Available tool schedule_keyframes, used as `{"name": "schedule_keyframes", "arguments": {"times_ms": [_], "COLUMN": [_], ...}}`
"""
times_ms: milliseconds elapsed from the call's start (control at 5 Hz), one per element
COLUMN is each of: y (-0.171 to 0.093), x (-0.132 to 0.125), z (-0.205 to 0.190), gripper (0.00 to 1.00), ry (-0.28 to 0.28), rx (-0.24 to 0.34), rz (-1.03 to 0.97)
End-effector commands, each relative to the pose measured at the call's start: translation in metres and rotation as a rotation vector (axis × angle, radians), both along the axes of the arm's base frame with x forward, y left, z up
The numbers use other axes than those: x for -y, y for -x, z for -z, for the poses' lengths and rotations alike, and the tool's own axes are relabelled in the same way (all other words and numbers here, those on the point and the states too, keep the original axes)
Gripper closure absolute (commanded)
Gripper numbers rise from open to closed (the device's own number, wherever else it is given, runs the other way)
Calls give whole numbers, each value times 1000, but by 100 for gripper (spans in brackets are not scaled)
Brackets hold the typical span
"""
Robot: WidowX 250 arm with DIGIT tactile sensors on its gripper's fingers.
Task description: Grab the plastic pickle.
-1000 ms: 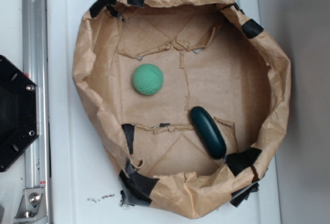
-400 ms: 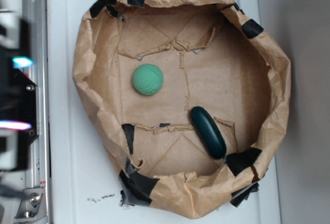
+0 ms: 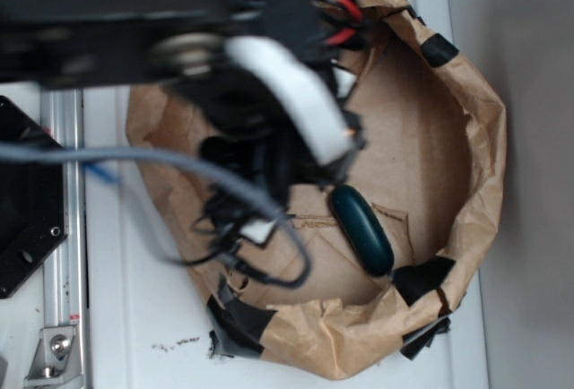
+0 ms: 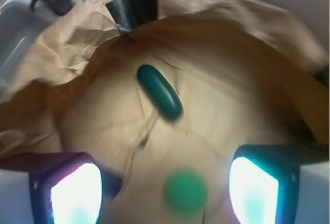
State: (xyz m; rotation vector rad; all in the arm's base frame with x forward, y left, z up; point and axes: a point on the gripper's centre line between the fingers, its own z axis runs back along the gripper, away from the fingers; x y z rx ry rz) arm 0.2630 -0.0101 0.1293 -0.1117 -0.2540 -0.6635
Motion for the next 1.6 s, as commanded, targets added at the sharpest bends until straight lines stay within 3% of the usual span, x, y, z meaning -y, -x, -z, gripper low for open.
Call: {"name": "schedule_keyframes", "arguments": {"times_ms": [0,200,400,600,800,1000,1200,1400], "y": [-46,-36,-30,-38,-39,-37,-37,-36], "x": [26,57,67,62,61,57,54,54], "z": [31,55,66,79,84,86,81,80], "gripper": [0,0,0,0,0,100,100,100], "ry": [-62,-103,-172,-248,-283,-275,-238,-231], "rx": [-33,-85,-94,-113,-111,-90,-38,-35], "rz": [218,406,479,446,426,383,340,331]}}
